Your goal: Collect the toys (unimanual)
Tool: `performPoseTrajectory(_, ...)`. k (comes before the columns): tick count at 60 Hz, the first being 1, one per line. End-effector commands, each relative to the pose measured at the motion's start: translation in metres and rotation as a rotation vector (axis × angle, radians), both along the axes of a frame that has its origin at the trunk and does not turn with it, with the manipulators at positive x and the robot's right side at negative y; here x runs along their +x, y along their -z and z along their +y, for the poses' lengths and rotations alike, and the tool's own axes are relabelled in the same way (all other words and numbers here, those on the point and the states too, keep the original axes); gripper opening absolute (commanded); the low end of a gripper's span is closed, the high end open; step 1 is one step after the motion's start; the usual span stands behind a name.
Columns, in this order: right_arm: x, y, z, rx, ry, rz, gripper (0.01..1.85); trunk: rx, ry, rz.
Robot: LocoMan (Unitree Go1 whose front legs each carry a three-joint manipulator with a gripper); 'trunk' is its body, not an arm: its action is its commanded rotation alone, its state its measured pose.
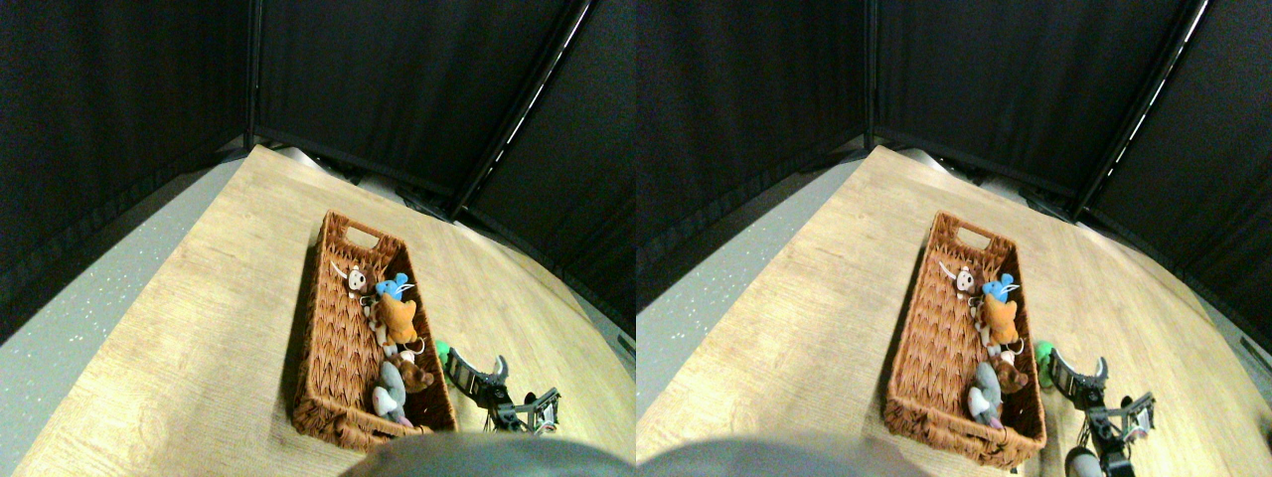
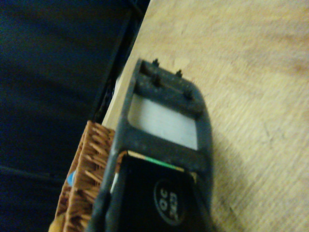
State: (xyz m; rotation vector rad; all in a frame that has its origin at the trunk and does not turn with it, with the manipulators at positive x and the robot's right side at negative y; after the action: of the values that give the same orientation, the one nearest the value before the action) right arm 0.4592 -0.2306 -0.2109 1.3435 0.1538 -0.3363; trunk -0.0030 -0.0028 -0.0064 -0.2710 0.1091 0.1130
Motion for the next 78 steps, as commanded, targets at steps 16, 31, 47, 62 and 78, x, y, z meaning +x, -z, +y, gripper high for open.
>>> performPoseTrajectory(16, 0.016, 0.024, -0.002, 0.016, -0.023, 0.09, 0.75, -0.034, -0.041, 0.022)
performPoseTrajectory(31, 0.027, 0.03, 0.004, 0.02, -0.029, 0.121, 0.76, -0.035, -0.038, 0.028)
performPoseTrajectory(47, 0.036, 0.037, 0.0, 0.032, -0.017, 0.136, 0.7, -0.033, -0.036, 0.034)
performPoseTrajectory(62, 0.038, 0.032, -0.003, 0.026, -0.016, 0.095, 0.38, -0.031, -0.033, 0.033)
performPoseTrajectory(78, 0.039, 0.014, 0.0, -0.091, 0.061, 0.04, 0.06, -0.021, -0.025, 0.025)
